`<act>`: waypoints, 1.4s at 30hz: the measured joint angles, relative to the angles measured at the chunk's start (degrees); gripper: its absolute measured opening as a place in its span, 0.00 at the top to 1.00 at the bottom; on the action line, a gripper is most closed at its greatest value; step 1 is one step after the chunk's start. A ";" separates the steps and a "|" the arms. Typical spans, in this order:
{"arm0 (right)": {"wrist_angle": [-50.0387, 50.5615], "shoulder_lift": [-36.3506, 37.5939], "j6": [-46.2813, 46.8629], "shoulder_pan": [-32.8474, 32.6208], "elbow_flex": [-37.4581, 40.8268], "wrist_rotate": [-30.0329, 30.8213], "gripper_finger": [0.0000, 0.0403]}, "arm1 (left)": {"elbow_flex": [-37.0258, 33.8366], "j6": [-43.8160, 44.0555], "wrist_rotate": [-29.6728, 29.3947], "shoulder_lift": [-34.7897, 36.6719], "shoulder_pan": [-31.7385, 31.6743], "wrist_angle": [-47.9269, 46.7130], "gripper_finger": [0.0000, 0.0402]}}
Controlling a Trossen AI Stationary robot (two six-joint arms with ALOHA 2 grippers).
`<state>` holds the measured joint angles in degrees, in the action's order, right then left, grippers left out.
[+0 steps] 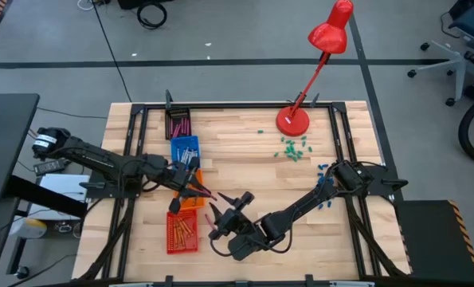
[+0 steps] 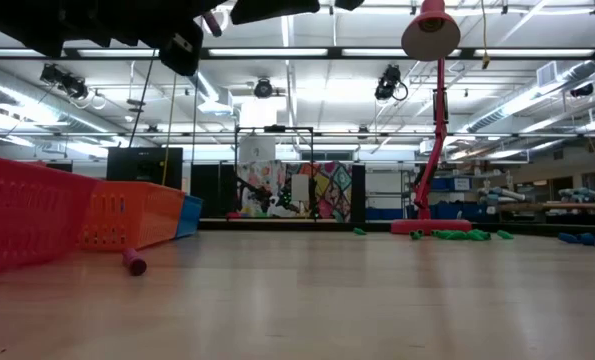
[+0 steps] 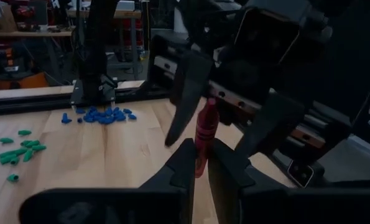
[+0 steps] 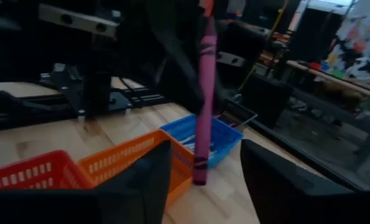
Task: Sort crayons
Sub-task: Put the pink crayon into the black bin
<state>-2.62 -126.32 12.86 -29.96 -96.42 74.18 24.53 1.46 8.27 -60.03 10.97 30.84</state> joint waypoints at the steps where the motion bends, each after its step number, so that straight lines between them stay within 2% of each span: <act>1: 0.15 0.00 -0.02 -0.03 0.00 0.61 0.50 | 0.00 0.12 0.00 0.00 -0.37 -0.37 0.90; 7: 2.90 0.00 0.69 -0.73 -0.01 4.26 0.46 | 0.00 1.69 -0.07 1.08 -4.16 -4.77 0.90; 12: 5.10 0.00 3.00 -0.72 0.00 1.98 0.46 | 0.01 3.72 -1.28 4.22 -9.25 -11.77 0.90; 16: 11.74 0.00 10.22 0.41 0.00 -4.73 0.47 | 0.02 4.28 -6.73 6.47 -13.58 -19.13 0.90; 20: 16.17 0.00 18.35 2.34 1.53 -14.04 0.47 | 0.02 4.55 -16.90 7.25 -18.70 -25.43 0.90; 23: 16.37 0.00 20.60 3.45 2.98 -20.41 0.47 | 0.02 5.59 -24.51 7.24 -23.13 -29.61 0.90; 25: 16.14 0.00 20.65 3.86 3.53 -23.59 0.47 | 0.02 7.59 -27.43 7.20 -26.44 -32.21 0.90; 28: 16.10 0.00 20.62 3.84 3.76 -24.40 0.47 | 0.02 11.15 -27.91 7.17 -31.51 -33.77 0.90; 34: 15.98 0.00 20.01 2.86 3.76 -24.02 0.47 | 0.02 11.95 -27.49 7.17 -40.56 -35.23 0.90; 42: 15.94 0.00 19.56 2.41 3.74 -21.61 0.47 | 0.09 11.58 -17.41 5.56 -53.29 -36.17 0.90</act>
<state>13.32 -126.32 32.42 -27.55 -92.68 52.58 24.62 13.04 -9.14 -54.47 -42.32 -5.32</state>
